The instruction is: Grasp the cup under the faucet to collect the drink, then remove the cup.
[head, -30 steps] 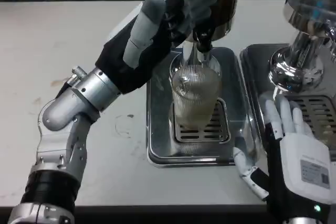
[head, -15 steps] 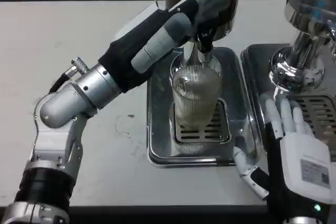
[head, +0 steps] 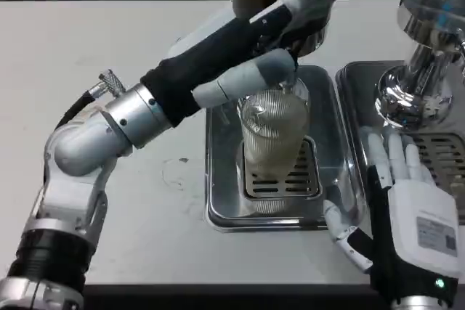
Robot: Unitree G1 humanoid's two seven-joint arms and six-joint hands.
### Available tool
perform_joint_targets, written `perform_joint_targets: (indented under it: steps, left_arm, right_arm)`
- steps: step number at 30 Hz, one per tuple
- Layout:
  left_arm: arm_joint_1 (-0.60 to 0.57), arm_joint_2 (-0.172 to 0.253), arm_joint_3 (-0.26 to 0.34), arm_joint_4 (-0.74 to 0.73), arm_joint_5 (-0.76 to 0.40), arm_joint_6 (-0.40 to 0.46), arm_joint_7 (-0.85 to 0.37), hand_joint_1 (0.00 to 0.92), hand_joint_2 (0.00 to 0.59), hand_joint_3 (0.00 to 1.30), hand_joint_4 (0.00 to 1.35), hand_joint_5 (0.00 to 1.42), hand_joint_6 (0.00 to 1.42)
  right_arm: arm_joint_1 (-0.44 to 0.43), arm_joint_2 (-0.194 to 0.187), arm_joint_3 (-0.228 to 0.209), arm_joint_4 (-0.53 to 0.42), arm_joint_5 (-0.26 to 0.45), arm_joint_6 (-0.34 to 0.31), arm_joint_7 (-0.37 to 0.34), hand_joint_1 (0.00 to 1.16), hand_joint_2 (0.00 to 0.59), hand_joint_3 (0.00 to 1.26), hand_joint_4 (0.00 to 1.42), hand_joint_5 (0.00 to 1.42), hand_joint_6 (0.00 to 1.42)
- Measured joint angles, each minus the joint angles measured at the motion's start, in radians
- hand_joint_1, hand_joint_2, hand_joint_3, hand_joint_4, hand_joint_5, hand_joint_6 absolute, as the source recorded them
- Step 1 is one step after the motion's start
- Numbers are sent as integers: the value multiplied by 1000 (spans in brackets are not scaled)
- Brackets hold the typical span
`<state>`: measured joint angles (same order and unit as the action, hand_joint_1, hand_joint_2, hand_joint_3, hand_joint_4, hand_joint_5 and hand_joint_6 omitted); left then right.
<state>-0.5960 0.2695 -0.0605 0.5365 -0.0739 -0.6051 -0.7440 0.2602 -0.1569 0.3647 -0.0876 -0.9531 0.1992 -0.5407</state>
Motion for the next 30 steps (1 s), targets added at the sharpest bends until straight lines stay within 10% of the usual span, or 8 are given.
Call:
perform_joint_targets:
  steps: [30]
  left_arm:
    - [28, 66, -94, -92, 111, -57, 99, 0, 37, 0, 0, 55, 0]
  right_arm:
    - [-11, -8, -17, 1, 45, -15, 18, 265, 446, 64, 0, 0, 105]
